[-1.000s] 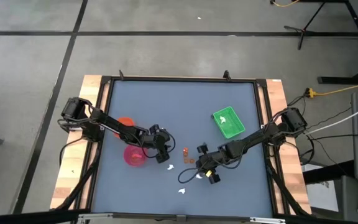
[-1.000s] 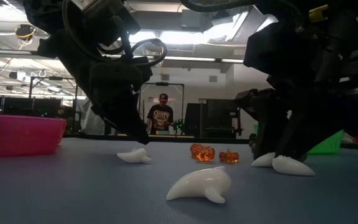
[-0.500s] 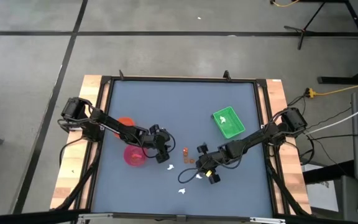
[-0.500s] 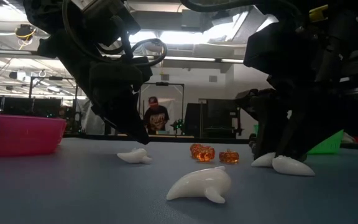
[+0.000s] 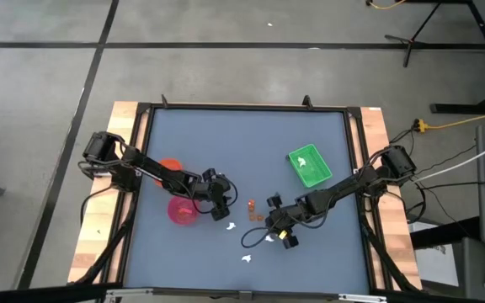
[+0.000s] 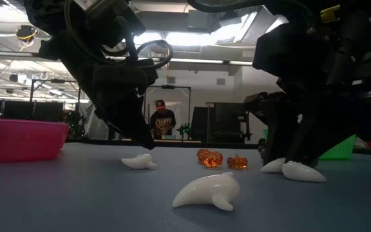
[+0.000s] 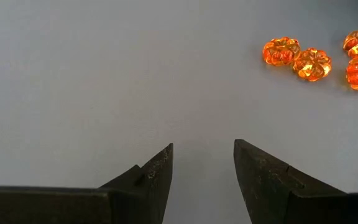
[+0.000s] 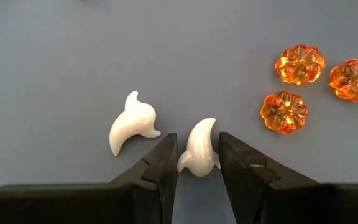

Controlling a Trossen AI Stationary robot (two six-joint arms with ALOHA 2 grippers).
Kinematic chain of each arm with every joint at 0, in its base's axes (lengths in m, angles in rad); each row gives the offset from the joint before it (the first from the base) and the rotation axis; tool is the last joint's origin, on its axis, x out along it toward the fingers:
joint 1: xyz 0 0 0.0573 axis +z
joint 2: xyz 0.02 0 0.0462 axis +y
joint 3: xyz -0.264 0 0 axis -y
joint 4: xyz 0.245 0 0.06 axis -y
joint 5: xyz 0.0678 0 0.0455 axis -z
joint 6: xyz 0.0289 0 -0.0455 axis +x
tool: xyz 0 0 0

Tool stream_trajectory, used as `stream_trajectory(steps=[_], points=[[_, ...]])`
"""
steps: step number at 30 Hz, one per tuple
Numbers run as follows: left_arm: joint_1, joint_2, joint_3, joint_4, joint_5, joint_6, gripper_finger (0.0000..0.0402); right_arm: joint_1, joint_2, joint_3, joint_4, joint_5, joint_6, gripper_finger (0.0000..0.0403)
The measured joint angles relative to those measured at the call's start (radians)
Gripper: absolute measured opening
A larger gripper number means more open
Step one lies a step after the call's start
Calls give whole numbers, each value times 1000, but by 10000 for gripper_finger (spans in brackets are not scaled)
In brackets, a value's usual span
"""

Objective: Sort Halloween decoration
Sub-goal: Put the white ghost toy into the green bin

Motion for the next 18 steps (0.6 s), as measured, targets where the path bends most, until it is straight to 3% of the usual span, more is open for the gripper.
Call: stream_trajectory(steps=[18], points=[[0,0,0,0,0,0,155,0,0,0,0,-10,0,117]])
